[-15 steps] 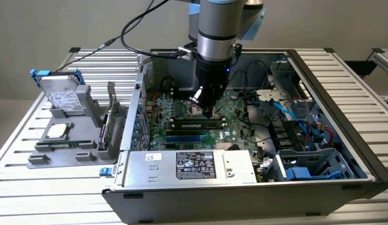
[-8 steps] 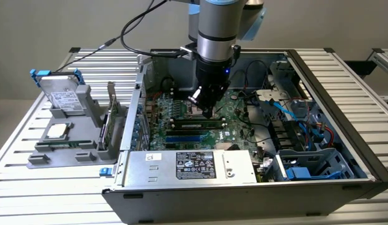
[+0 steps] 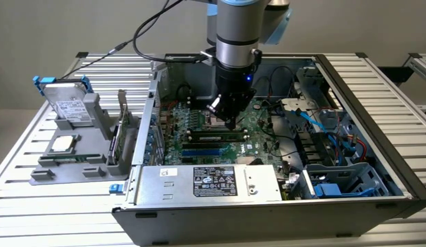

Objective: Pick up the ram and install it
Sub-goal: 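Press down the ram until it locks into place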

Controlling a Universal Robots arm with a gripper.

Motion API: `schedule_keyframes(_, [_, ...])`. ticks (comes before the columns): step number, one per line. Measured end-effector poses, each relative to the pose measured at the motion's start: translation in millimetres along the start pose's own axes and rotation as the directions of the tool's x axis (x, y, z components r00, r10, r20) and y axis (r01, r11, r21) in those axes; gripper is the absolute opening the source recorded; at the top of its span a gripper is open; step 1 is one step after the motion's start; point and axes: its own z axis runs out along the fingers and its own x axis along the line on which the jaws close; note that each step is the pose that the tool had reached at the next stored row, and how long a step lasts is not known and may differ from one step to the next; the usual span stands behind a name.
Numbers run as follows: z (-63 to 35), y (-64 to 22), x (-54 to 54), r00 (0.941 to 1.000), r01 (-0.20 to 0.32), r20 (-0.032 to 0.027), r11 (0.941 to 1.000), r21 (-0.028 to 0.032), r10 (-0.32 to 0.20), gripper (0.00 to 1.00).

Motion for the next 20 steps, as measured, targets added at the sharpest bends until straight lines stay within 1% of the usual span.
schedule_keyframes(2, [0.0, 0.1, 0.0, 0.9998, -0.018, 0.0057, 0.9998, 0.0044, 0.018, 0.10])
schedule_keyframes(4, [-0.1, 0.1, -0.1, 0.9994, -0.034, 0.0088, 0.9994, 0.0072, 0.034, 0.10])
schedule_keyframes(6, [-0.2, 0.1, 0.0, 0.9984, -0.056, 0.0081, 0.9984, 0.0075, 0.056, 0.10])
schedule_keyframes(9, [-0.1, 0.2, 0.0, 0.9939, -0.110, 0.0049, 0.9939, 0.0073, 0.110, 0.10])
schedule_keyframes(12, [0.1, 0.2, -0.1, 0.9865, -0.164, 0.0020, 0.9865, 0.0071, 0.164, 0.10])
schedule_keyframes(14, [0.1, 0.2, 0.0, 0.9801, -0.199, -0.0002, 0.9800, 0.0072, 0.199, 0.10])
schedule_keyframes(18, [0.3, 0.2, 0.0, 0.9638, -0.267, -0.0042, 0.9638, 0.0075, 0.267, 0.10])
schedule_keyframes(20, [0.3, 0.2, 0.0, 0.9562, -0.293, -0.0062, 0.9562, 0.0073, 0.293, 0.10])
